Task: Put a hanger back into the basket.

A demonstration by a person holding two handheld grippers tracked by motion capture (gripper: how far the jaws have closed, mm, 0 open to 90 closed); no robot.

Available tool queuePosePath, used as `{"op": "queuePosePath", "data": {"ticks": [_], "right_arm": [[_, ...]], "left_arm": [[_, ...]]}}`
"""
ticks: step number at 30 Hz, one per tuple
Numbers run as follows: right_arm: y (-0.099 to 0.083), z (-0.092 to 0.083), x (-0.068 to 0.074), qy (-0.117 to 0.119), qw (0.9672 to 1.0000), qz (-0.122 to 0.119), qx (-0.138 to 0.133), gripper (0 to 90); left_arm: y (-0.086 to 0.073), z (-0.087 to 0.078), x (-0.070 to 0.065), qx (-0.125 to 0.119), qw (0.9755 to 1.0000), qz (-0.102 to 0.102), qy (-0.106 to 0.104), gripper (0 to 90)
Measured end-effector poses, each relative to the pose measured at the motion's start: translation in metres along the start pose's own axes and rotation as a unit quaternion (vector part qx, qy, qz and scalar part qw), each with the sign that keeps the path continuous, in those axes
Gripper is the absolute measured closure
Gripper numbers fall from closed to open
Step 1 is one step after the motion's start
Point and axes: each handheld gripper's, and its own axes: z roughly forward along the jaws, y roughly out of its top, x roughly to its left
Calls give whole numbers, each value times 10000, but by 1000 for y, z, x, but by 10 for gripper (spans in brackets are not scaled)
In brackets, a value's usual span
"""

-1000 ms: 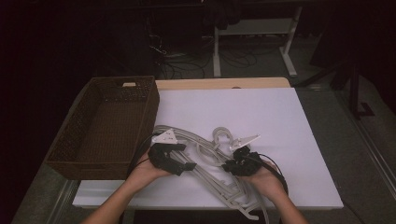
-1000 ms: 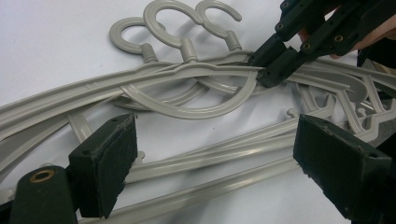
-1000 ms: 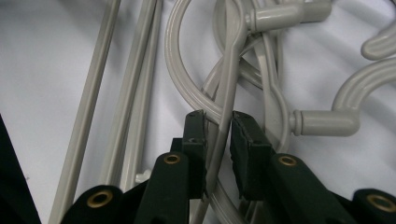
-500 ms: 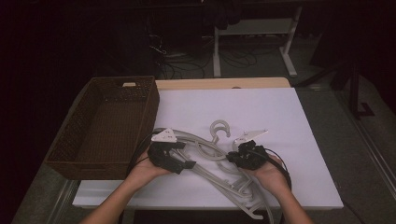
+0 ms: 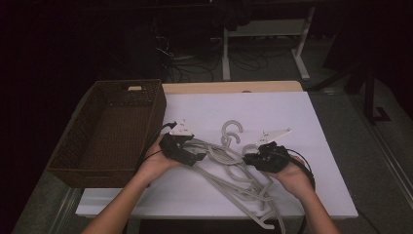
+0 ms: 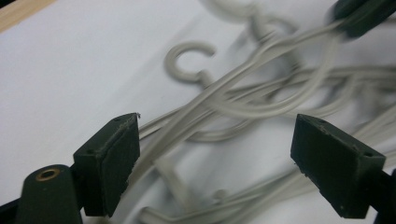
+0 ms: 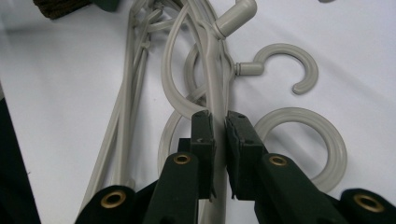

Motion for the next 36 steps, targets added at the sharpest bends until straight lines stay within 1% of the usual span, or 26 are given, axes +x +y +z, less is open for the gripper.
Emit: {"op": "queuePosePath", "data": {"ticks": [2,5,7,8,10,12,14,15,17,19,22,23,27,29,31,34,36], "right_arm": [[-1,-2,-2,53,10000,-17,-3,812],[-1,-4,-3,93,10000,-36,6,812],[-1,-5,-3,117,9999,-36,6,812],[-1,-5,-3,125,9999,-42,5,812],[-1,-6,-3,163,9999,-39,-15,812],[0,-7,-4,210,9998,-26,-41,812],[0,-8,-4,231,9997,-16,-53,812],[0,-7,-5,235,9997,-20,-51,812],[0,-8,-5,254,9997,-8,-64,812],[1,-8,-5,271,9996,-5,-74,812],[3,-9,-6,314,9995,-22,-99,812],[4,-9,-6,327,9994,-39,-106,812],[7,-12,-7,336,9993,-54,-139,812],[10,-15,-8,354,9993,-69,-130,811],[13,-18,-12,394,9991,-93,-160,809],[20,-23,-20,471,9986,-150,-192,806],[24,-26,-24,498,9983,-236,-162,802]], "left_arm": [[1,7,-1,144,9997,150,98,195],[4,15,-2,178,9995,255,89,239],[5,19,-2,229,9988,402,155,281],[5,21,-1,244,9984,490,170,318],[5,23,-1,232,9977,607,194,393],[4,25,-2,268,9963,781,253,469],[4,26,-5,279,9940,976,415,519],[4,26,-5,225,9929,1052,501,564],[4,24,-4,132,9929,1067,512,624],[5,24,-5,69,9922,1152,473,639],[5,25,-8,16,9910,1240,511,644],[6,25,-8,20,9900,1301,539,663],[6,22,-10,-24,9874,1466,589,686],[7,20,-12,-27,9853,1591,625,703],[8,18,-14,-46,9838,1679,627,724],[9,12,-16,-114,9822,1765,629,749],[11,7,-17,-168,9816,1804,598,758]]}}
